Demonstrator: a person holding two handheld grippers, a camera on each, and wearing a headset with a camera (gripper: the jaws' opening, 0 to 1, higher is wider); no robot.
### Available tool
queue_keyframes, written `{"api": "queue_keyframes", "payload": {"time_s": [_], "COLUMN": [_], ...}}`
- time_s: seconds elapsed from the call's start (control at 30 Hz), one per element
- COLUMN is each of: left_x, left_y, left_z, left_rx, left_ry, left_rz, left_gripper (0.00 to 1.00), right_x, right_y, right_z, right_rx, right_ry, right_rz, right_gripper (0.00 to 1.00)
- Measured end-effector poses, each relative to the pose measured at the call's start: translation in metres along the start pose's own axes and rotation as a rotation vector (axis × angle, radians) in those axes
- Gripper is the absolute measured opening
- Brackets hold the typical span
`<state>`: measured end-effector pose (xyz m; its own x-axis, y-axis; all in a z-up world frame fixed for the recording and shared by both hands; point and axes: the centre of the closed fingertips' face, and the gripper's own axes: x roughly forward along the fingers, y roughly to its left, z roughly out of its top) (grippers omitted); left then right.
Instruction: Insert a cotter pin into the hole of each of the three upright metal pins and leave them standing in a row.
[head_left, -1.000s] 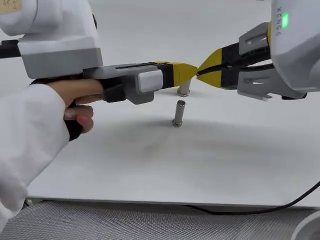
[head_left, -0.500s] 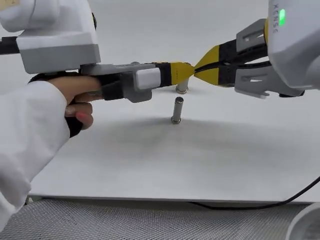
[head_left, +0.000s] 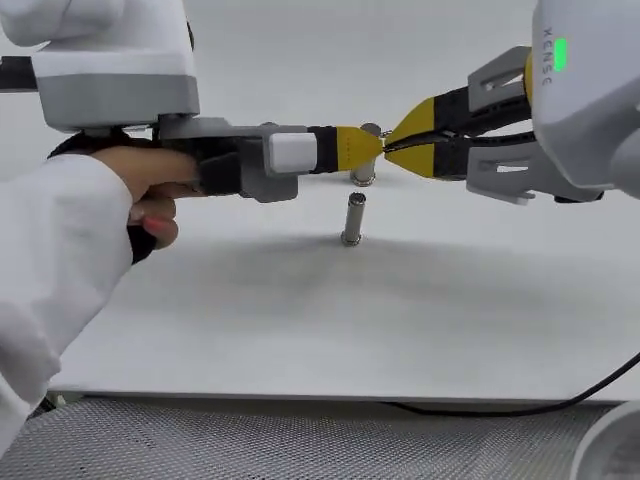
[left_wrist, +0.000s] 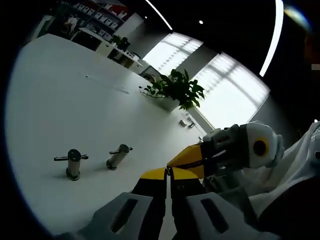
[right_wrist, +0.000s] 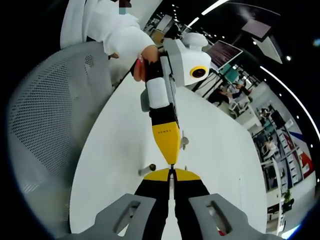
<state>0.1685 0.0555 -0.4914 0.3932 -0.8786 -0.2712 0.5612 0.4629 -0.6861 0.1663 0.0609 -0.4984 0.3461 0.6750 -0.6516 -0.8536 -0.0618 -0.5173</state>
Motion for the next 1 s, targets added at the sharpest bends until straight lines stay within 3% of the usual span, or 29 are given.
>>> {"api": "queue_keyframes", "payload": {"time_s": [0.23,0.47,0.53,0.67,0.87,0.93,1.0], "left_x": [-0.002,-0.005,-0.007,-0.009,-0.011,-0.011,-0.012], "left_y": [0.000,-0.001,-0.001,-0.006,-0.015,-0.016,-0.018], "left_z": [-0.001,-0.002,-0.002,-0.002,-0.009,-0.012,-0.013], "left_rx": [0.014,0.034,0.073,0.194,0.373,0.427,0.466], "left_ry": [0.010,0.016,0.024,0.037,0.091,0.109,0.115], "left_rz": [0.006,0.002,0.001,-0.020,-0.044,-0.055,-0.068], "left_gripper": [0.00,0.00,0.00,0.00,0.00,0.00,0.00], "right_x": [0.001,-0.001,-0.002,-0.004,-0.003,-0.004,-0.002], "right_y": [0.001,0.002,0.002,0.007,0.017,0.017,0.018], "right_z": [0.002,-0.009,-0.011,-0.013,-0.013,-0.007,-0.011], "right_rx": [-0.001,0.069,0.103,0.276,0.458,0.500,0.525], "right_ry": [-0.019,-0.005,-0.013,-0.056,-0.137,-0.166,-0.180], "right_rz": [-0.002,0.002,0.007,0.067,0.185,0.206,0.227], "right_gripper": [0.00,0.04,0.06,0.09,0.11,0.11,0.10]}}
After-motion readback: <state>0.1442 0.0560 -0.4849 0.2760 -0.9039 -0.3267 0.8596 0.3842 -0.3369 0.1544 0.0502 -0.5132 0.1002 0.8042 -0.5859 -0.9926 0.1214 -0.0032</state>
